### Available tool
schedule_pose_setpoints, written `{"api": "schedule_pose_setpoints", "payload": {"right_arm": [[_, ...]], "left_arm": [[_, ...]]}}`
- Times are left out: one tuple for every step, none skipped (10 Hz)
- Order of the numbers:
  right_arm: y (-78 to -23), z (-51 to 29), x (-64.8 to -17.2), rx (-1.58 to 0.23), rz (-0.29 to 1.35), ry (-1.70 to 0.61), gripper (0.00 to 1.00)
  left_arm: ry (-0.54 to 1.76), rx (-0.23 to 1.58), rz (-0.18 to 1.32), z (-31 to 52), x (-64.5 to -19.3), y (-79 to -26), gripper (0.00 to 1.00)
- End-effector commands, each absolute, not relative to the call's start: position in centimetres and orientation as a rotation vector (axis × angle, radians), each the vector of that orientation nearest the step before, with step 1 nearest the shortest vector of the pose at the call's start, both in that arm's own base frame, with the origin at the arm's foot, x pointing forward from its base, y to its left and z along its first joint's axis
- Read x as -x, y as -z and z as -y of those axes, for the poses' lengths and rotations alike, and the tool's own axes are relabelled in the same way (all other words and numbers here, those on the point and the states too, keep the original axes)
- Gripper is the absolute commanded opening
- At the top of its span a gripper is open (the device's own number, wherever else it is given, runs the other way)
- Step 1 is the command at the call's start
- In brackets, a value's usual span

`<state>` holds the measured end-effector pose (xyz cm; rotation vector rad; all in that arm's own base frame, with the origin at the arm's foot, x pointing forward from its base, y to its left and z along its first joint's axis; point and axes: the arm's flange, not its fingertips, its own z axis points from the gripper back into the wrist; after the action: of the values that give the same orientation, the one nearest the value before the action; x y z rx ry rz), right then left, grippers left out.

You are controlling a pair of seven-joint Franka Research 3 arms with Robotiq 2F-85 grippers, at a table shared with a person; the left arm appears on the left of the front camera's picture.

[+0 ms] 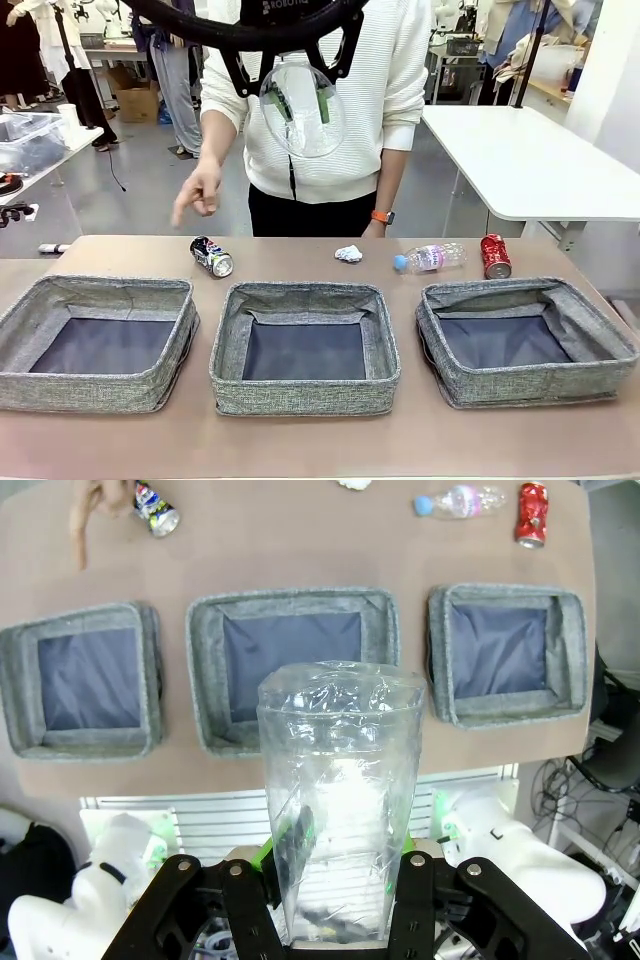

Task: Sort the waste into the appropriate baskets.
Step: Place the picked waste into the Fabric basket indicated by the person.

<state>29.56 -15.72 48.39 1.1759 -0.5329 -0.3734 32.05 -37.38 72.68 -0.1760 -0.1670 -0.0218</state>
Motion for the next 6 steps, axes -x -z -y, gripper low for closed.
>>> {"api": "schedule_pose_setpoints", "payload": {"right_arm": [[-48.48,15.70,-29.97,-1.191,0.564,0.355,1.00],[-48.48,15.70,-29.97,-1.191,0.564,0.355,1.00],[-48.48,15.70,-29.97,-1.191,0.564,0.355,1.00],[-48.48,15.70,-29.97,-1.191,0.564,0.355,1.00],[-48.48,15.70,-29.97,-1.191,0.564,0.355,1.00],[-48.48,15.70,-29.97,-1.191,0.564,0.355,1.00]], "left_arm": [[0.012,0.164,0.184,37.05,-31.87,-72.41,0.38],[0.012,0.164,0.184,37.05,-31.87,-72.41,0.38],[0.012,0.164,0.184,37.05,-31.87,-72.41,0.38],[0.012,0.164,0.184,37.05,-31.87,-72.41,0.38],[0.012,0.164,0.184,37.05,-31.87,-72.41,0.38],[0.012,0.164,0.184,37.05,-31.87,-72.41,0.38]]}}
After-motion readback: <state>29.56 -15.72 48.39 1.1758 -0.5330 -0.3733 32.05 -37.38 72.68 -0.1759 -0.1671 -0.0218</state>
